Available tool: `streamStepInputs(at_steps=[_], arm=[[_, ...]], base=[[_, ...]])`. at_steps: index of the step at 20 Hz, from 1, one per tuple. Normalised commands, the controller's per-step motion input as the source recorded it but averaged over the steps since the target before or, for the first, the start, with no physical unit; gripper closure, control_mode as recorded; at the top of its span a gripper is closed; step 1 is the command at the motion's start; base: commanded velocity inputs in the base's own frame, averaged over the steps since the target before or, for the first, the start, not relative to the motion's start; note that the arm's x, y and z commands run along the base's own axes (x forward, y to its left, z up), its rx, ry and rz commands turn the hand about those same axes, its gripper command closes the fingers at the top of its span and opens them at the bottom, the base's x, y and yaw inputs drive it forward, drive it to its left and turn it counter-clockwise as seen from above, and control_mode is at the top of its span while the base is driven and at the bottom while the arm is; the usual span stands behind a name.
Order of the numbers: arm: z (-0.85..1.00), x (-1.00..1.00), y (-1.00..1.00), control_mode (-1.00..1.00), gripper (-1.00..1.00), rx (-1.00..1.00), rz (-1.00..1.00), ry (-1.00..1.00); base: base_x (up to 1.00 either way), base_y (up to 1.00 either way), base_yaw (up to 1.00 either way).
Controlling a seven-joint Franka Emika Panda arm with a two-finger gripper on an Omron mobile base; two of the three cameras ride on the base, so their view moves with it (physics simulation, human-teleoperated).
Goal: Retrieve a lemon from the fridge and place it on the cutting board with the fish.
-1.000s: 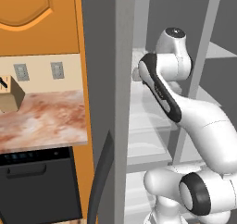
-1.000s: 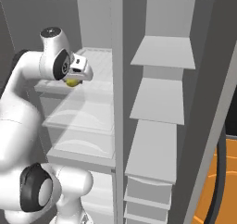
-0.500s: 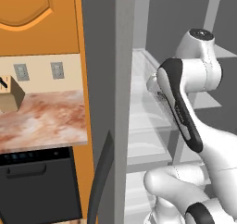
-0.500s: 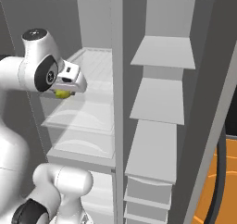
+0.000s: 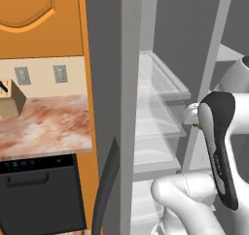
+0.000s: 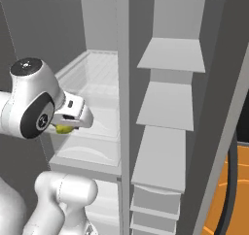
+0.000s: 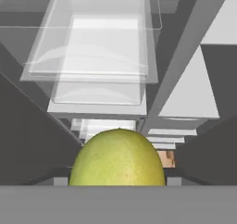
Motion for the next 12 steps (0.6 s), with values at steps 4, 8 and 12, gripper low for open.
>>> streamStepInputs(at_steps=[4,8,12], arm=[[-0.18,-1.0,-0.21,-1.0,1.0,-0.01,-0.01,0.02],[-0.42,-0.66,0.16,-1.0,1.0,0.0,-0.06,0.05],[-0.13,-0.01,0.39,-1.0,1.0,0.0,-0.09,0.01]], base=[[0.0,0.0,0.0],[0.0,0.0,0.0],[0.0,0.0,0.0]])
